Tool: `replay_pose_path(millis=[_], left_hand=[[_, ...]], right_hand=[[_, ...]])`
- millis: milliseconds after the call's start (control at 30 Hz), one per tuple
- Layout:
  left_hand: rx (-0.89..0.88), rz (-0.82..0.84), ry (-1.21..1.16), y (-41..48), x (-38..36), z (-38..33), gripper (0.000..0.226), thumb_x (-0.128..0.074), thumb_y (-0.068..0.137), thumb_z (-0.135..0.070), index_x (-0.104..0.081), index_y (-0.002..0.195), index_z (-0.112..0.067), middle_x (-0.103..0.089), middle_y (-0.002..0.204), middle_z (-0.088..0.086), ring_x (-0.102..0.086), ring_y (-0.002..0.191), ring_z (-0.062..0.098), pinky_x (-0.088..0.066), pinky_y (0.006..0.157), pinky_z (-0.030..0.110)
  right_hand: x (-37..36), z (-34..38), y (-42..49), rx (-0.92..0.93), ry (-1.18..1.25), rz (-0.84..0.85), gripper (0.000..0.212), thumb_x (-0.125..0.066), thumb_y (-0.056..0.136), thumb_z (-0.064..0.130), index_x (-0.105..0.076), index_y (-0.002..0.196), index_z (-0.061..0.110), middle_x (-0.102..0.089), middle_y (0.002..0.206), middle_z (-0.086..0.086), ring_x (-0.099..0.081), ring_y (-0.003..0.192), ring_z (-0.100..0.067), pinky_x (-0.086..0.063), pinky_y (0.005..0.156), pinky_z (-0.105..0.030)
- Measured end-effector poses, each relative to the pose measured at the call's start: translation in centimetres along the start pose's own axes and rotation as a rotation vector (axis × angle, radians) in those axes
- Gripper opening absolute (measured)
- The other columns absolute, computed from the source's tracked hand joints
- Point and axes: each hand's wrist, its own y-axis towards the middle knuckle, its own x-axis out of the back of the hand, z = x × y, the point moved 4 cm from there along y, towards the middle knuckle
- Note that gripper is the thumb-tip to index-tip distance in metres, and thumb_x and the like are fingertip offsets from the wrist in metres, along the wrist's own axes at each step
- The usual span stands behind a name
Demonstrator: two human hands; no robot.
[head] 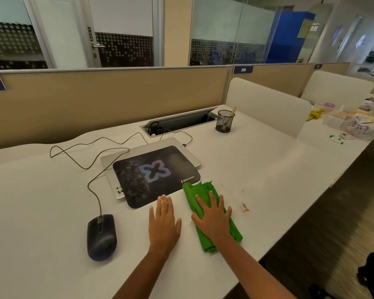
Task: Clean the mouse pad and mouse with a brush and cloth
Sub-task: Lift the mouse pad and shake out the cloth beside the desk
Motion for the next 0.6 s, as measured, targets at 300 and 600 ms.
replay_pose_path(millis=[300,600], left_hand=[[-0.038,0.055,0.001,3.9,-2.4,-4.1,0.056,-0.012,0.101,-0.033,0.01,0.147,-0.011,0.009,0.158,0.009,0.009,0.147,0.022,0.007,0.119,0.037],[-0.09,0.091,-0.006,4.9,-3.1,-7.2,0.052,-0.01,0.101,-0.024,0.009,0.148,-0.01,0.009,0.158,0.009,0.01,0.146,0.023,0.008,0.118,0.036]], right_hand=[[1.6,-3.7,5.2,-0.146,0.015,-0.019,0.062,-0.032,0.089,0.056,-0.009,0.145,0.041,-0.001,0.158,-0.005,-0.002,0.142,-0.039,-0.016,0.109,-0.059],[2.9,-8.5,5.4,-0.396,0.045,-0.07,0.06,-0.034,0.09,0.052,-0.014,0.145,0.037,-0.006,0.157,-0.007,-0.019,0.136,-0.039,-0.026,0.104,-0.052]])
